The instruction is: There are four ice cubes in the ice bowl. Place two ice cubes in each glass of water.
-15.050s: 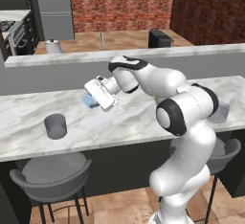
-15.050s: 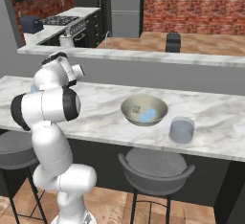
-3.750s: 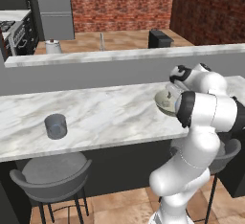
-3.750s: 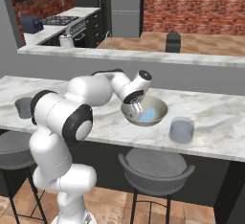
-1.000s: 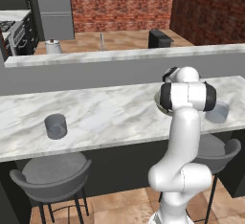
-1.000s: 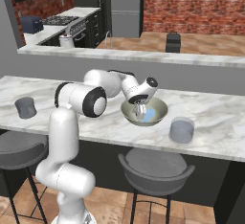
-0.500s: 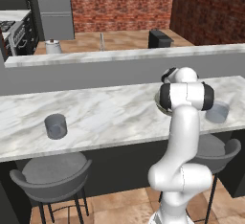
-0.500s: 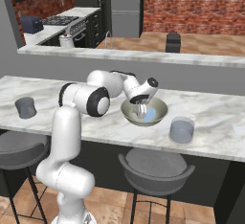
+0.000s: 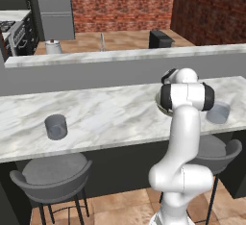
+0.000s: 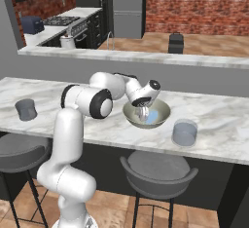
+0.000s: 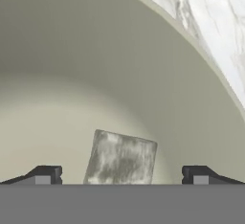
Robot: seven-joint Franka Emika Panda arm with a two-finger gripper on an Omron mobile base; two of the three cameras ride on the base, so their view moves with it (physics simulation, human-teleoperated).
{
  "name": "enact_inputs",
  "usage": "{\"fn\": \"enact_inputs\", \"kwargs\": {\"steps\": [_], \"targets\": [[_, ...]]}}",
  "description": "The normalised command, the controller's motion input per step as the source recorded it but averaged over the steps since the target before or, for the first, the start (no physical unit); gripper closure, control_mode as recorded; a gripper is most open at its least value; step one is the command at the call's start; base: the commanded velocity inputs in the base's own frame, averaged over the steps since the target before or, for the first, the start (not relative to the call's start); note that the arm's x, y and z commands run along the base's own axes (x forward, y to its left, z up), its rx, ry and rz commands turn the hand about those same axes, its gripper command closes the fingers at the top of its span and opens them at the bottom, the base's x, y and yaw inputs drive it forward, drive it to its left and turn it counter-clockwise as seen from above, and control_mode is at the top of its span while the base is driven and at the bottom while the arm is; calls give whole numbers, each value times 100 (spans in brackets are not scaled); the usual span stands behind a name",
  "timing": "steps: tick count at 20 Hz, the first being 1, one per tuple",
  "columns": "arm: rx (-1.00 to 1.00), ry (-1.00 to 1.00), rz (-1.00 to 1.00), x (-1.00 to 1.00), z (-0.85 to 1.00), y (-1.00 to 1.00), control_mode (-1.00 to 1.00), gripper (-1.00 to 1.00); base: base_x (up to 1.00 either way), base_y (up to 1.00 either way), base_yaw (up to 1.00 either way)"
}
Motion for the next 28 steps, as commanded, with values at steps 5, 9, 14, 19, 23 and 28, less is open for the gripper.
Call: {"fn": "enact_inputs", "kwargs": {"steps": [5,9,14,19,23,28], "targets": [[0,0,-4,0,-36,0,-100,-100,0,0,0],[0,0,-4,0,-33,0,-100,-100,0,0,0],[0,0,-5,0,-50,0,-100,-100,0,0,0],[0,0,-9,0,-71,0,-100,100,0,0,0],[0,0,-9,-2,-74,0,-100,100,0,0,0],[0,0,-9,-4,-66,0,-100,100,0,0,0]]}}
